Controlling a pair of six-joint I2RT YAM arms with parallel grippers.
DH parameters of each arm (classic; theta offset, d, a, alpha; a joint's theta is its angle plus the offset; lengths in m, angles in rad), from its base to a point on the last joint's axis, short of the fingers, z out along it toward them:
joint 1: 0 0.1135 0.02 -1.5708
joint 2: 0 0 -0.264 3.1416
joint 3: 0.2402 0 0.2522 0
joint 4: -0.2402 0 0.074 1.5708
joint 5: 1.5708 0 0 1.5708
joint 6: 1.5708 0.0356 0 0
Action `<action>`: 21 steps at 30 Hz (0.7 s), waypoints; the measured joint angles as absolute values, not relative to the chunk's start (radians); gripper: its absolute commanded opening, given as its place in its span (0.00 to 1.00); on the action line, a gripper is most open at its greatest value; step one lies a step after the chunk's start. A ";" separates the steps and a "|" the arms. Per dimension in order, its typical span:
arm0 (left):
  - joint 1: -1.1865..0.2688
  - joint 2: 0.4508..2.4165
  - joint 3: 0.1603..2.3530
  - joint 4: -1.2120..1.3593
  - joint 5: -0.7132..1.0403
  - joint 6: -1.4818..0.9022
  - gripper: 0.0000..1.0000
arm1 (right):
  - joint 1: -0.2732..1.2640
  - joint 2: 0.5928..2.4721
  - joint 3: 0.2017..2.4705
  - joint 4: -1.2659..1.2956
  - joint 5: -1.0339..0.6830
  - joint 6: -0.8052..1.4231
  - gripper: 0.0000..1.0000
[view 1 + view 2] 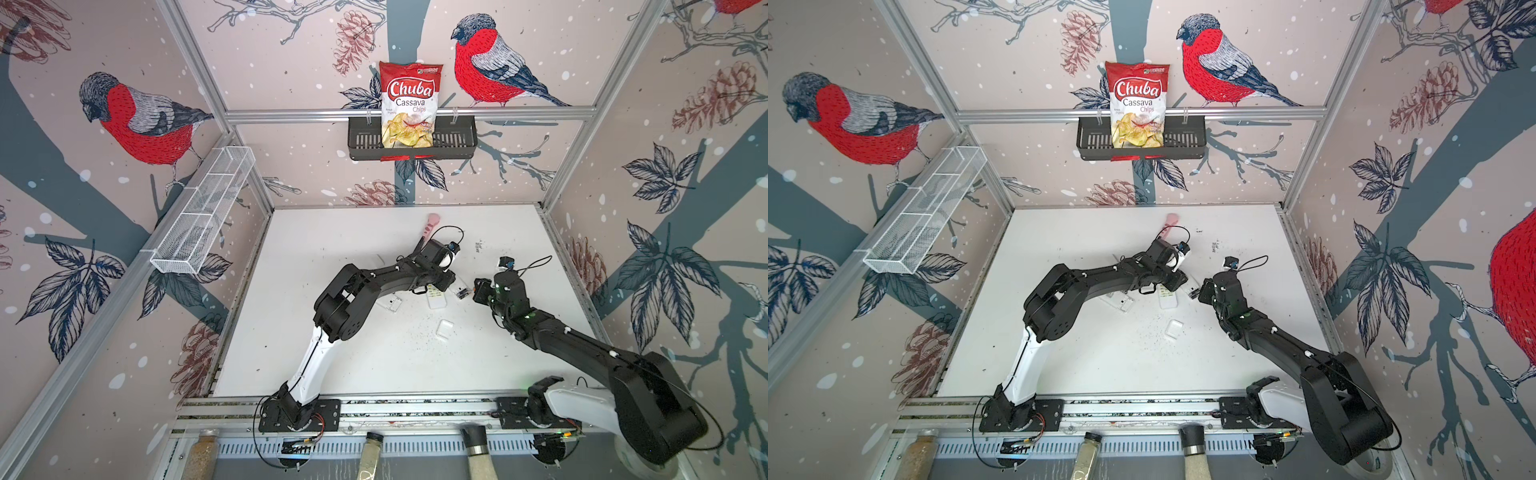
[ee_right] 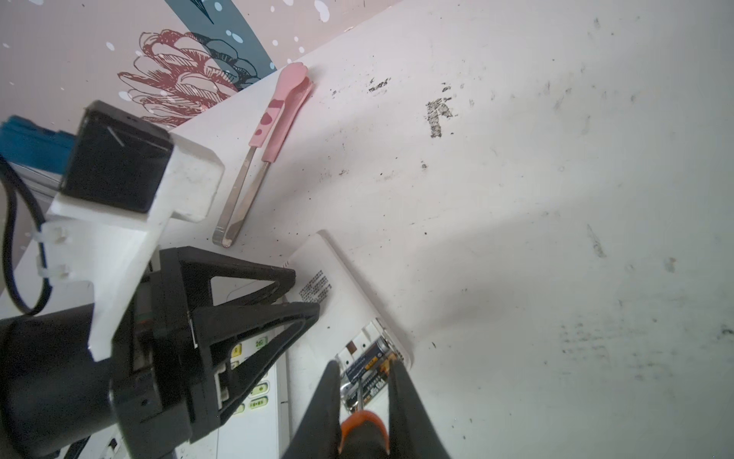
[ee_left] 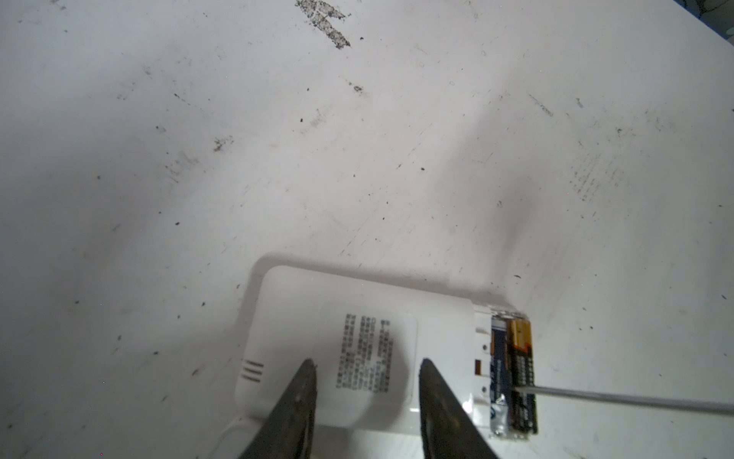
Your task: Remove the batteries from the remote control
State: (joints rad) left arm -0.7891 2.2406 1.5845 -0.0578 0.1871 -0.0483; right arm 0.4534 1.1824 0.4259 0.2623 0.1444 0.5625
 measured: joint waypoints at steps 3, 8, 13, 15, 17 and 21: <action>-0.789 2.241 1.584 -0.058 0.187 -0.048 0.44 | 0.426 1.178 0.389 0.312 0.113 0.612 0.00; -0.789 2.241 1.584 -0.058 0.189 -0.048 0.44 | 0.369 1.184 0.340 0.399 0.038 0.674 0.00; -0.789 2.240 1.584 -0.058 0.191 -0.049 0.43 | 0.305 1.186 0.290 0.479 -0.056 0.737 0.00; -0.789 2.240 1.584 -0.058 0.191 -0.049 0.43 | 0.273 1.190 0.271 0.509 -0.103 0.765 0.00; -0.789 2.240 1.584 -0.057 0.191 -0.049 0.43 | 0.248 1.194 0.265 0.526 -0.143 0.780 0.00; -0.789 2.240 1.584 -0.057 0.191 -0.052 0.43 | 0.234 1.183 0.299 0.463 -0.196 0.765 0.00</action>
